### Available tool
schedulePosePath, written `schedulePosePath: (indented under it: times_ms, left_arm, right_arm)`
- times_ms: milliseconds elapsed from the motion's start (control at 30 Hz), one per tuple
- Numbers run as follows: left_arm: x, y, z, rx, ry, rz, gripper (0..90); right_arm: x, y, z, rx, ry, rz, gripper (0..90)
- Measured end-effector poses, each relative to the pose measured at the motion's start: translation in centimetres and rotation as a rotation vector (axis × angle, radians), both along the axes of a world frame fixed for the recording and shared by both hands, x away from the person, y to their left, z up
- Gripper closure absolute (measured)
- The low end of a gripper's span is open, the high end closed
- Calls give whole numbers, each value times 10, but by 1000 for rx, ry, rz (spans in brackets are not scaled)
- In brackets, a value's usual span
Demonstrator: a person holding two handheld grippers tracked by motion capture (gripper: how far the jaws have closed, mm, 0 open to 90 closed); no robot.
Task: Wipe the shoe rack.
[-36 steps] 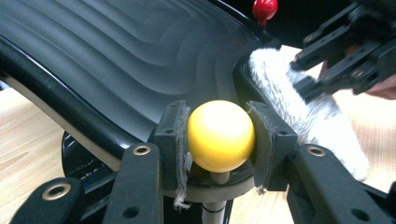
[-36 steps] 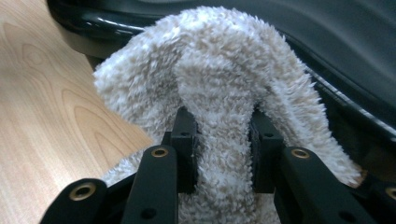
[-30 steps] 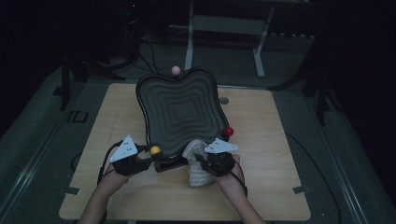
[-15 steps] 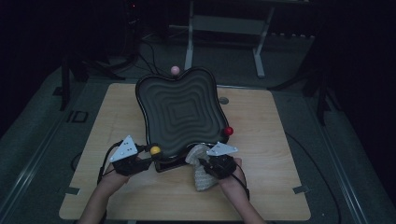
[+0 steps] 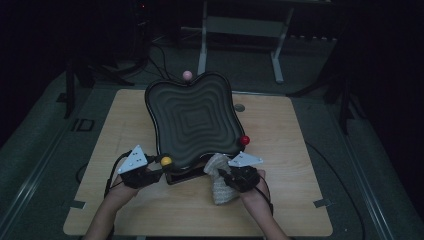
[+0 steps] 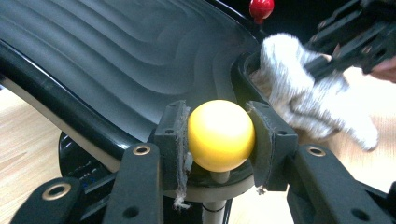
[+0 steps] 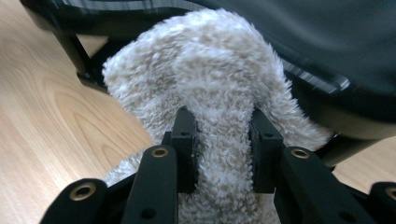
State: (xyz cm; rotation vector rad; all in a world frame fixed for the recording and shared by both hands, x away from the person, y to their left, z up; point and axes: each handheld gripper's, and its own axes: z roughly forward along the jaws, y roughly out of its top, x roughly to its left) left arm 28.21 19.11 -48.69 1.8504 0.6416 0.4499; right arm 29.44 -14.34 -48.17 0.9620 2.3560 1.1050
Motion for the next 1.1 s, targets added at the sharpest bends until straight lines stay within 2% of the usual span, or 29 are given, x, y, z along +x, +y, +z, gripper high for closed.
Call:
schedulePosePath:
  times_ms: [100, 167, 267, 500, 667, 900, 967, 1100]
  left_arm:
    - [0, 0, 0, 2, 0, 0, 595]
    - [0, -1, 0, -1, 0, 0, 595]
    - [0, -1, 0, 1, 0, 1, 595]
    - [0, -1, 0, 1, 0, 0, 595]
    - [0, -1, 0, 2, 1, 0, 595]
    - [0, -1, 0, 3, 1, -1, 595]
    - [0, -1, 0, 1, 1, -2, 595]
    - [0, -1, 0, -1, 1, -3, 595]
  right_arm:
    - [0, -6, 6, 14, -9, -10, 689]
    - [3, -9, 1, 23, 3, -20, 690]
    - [6, -8, -10, -10, 36, -23, 688]
    - [3, -21, 4, 15, 8, -40, 688]
    - [6, -31, -6, 12, 38, -70, 688]
    - [3, -44, 9, 21, -13, -101, 688]
    - [7, -49, 5, 34, -3, -121, 689]
    - [12, -50, -7, 9, 30, -137, 689]
